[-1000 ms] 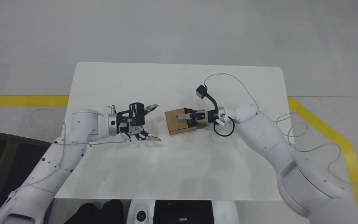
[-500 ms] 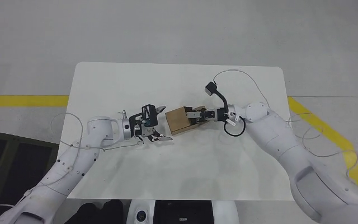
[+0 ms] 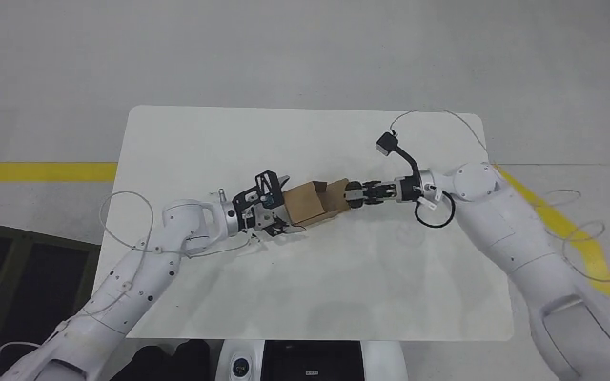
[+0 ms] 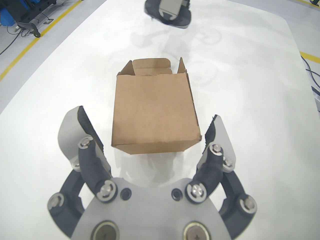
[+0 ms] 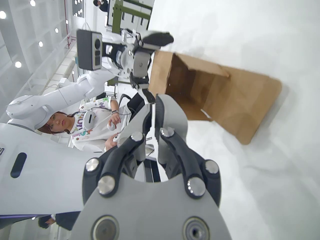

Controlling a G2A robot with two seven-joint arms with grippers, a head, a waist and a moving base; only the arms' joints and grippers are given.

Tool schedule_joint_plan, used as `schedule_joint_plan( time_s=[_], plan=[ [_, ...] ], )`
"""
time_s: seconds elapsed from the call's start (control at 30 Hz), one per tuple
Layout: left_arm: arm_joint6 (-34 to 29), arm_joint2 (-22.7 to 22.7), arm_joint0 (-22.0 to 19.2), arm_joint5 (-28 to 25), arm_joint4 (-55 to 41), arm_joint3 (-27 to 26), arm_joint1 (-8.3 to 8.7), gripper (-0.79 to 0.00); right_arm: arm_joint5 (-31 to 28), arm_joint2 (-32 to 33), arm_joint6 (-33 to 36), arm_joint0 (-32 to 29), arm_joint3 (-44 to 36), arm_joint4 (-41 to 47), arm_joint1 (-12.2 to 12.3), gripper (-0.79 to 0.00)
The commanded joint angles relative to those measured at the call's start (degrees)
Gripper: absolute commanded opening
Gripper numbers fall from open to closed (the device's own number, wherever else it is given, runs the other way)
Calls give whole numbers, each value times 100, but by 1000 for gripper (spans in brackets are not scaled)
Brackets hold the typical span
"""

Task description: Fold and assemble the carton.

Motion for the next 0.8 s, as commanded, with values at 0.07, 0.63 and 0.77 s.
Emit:
schedule_joint_plan(
  time_s=[0.07, 0.63, 0.77],
  plan=[
    [-32, -21, 11, -33, 18, 14, -16, 0, 223, 76, 222, -272, -297, -48, 110, -785],
    [11, -98, -26, -206, 88, 171, -93, 0, 165, -248, -535, -138, 97, -820, -239, -785],
    [50, -109, -41, -378, 88, 250, -104, 0, 4, -384, -449, 0, 341, -764, -395, -785]
  ],
)
